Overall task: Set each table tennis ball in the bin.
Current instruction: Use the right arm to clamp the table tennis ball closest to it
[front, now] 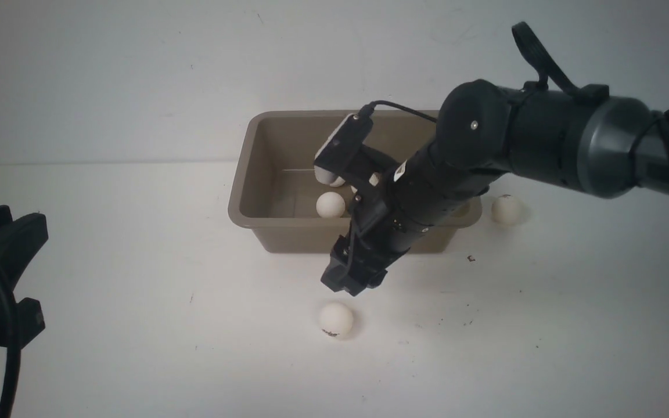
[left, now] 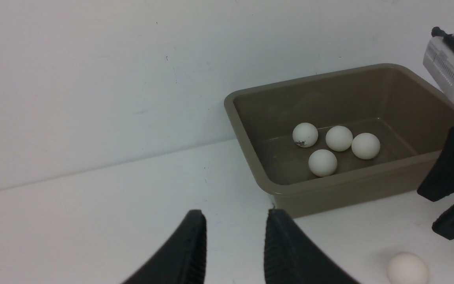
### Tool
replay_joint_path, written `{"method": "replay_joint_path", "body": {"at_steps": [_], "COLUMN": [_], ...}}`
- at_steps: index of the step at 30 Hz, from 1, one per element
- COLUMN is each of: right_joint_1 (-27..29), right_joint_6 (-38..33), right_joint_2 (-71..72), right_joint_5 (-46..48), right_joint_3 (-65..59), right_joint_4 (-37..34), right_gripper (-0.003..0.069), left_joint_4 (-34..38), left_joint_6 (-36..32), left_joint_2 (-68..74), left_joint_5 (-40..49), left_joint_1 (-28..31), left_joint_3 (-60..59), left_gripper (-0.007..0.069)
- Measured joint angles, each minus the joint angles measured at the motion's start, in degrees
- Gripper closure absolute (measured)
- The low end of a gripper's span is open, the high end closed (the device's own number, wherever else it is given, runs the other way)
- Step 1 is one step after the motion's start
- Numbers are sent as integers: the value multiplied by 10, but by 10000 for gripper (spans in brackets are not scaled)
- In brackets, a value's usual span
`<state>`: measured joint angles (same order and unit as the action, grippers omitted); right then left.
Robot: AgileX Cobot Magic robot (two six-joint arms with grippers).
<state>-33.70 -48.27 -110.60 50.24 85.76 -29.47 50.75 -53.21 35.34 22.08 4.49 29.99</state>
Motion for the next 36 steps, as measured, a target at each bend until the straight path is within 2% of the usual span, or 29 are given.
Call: {"method": "replay_joint_path", "body": {"at_steps": [8,10,12,14,17,22,36], "right_joint_1": [1,1,-1,-5,-27,-69,-71], "right_joint_6": [-70,-76,-80,-73,-35,52,221], "right_joint_2": [0,0,0,-1,-10,-34,-53], "right_joint_5": [-10,-11,-13,-17,-30,-52,-63], "right_joint_3": [0,0,0,0,0,0,0], "right_joint_4": [-138,-147,-139,-99,-18,63,134], "right_gripper": [290,290,290,288,272,218,209], "left_joint_4": [0,0,0,0,0,0,0], "left_joint_6": [-1,-1,-1,-1,-1,-1,-1], "left_joint_2": [0,0,0,0,0,0,0], "left_joint_5": [0,0,0,0,0,0,0], "left_joint_1": [0,0,0,0,0,0,0], "left_joint_3": [0,0,0,0,0,0,0], "left_gripper": [429,429,429,429,429,429,429]}}
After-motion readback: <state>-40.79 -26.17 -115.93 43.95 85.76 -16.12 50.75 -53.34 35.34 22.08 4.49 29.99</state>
